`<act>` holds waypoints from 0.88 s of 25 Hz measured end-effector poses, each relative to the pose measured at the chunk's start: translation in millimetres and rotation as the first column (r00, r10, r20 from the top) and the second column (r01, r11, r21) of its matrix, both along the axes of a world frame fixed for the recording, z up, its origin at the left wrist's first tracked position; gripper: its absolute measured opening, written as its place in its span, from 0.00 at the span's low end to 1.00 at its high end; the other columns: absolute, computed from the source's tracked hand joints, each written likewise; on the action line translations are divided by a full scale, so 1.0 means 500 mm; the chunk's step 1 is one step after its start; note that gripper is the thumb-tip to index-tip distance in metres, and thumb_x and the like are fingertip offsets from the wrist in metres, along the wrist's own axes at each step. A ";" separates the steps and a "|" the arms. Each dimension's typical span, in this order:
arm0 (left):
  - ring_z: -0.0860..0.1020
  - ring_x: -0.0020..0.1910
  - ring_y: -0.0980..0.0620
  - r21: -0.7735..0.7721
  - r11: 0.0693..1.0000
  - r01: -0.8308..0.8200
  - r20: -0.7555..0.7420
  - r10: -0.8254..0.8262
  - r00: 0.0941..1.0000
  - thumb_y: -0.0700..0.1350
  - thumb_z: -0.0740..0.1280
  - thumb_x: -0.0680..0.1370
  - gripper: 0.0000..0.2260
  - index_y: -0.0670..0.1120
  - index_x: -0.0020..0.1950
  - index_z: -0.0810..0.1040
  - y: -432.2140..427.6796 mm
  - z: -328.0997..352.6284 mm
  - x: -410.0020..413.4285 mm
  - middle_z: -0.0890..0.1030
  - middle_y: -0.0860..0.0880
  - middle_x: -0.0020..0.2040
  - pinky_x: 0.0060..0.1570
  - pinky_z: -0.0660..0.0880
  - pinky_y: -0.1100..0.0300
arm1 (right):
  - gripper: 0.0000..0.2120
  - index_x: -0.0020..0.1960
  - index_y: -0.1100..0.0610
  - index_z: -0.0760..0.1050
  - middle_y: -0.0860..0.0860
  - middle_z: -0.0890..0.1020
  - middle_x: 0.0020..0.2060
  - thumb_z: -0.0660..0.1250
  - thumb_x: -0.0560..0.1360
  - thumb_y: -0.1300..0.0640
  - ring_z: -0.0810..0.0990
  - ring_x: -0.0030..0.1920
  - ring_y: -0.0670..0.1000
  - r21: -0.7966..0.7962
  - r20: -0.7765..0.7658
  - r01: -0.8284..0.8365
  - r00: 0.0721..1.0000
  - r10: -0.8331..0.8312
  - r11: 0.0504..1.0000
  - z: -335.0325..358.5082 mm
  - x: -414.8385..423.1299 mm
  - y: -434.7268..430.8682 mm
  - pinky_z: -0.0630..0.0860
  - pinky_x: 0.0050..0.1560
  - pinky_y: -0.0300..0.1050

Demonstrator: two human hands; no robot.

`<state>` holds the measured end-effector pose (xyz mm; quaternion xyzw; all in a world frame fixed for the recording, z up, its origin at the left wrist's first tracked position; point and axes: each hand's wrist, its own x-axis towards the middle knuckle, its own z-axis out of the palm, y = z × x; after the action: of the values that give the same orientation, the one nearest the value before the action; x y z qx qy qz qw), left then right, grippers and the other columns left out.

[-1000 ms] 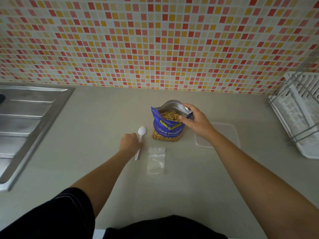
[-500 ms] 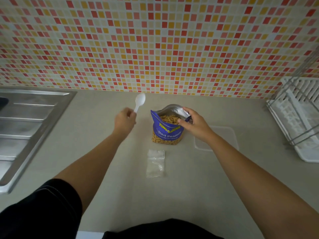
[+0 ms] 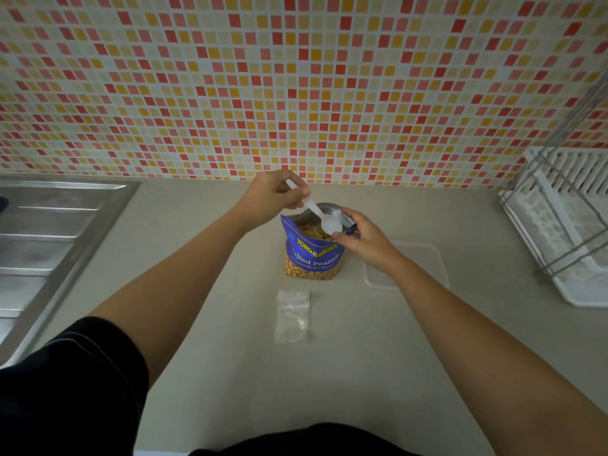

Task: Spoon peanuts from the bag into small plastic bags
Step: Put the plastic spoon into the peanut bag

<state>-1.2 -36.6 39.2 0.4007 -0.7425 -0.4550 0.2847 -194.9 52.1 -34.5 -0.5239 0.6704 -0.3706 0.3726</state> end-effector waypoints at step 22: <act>0.69 0.35 0.57 -0.497 0.860 -0.117 0.041 0.157 0.987 0.43 0.61 0.75 0.09 0.39 0.46 0.77 0.160 -0.166 0.060 0.77 0.46 0.39 0.39 0.65 0.77 | 0.25 0.67 0.65 0.67 0.61 0.72 0.64 0.51 0.76 0.51 0.68 0.65 0.56 -0.237 -0.481 -0.104 0.876 -0.023 0.966 -0.124 0.079 0.206 0.55 0.68 0.35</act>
<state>28.6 43.6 -43.9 0.3845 -0.8144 -0.2127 0.3791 -155.5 155.2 -96.5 -0.6569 0.6770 -0.3044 0.1319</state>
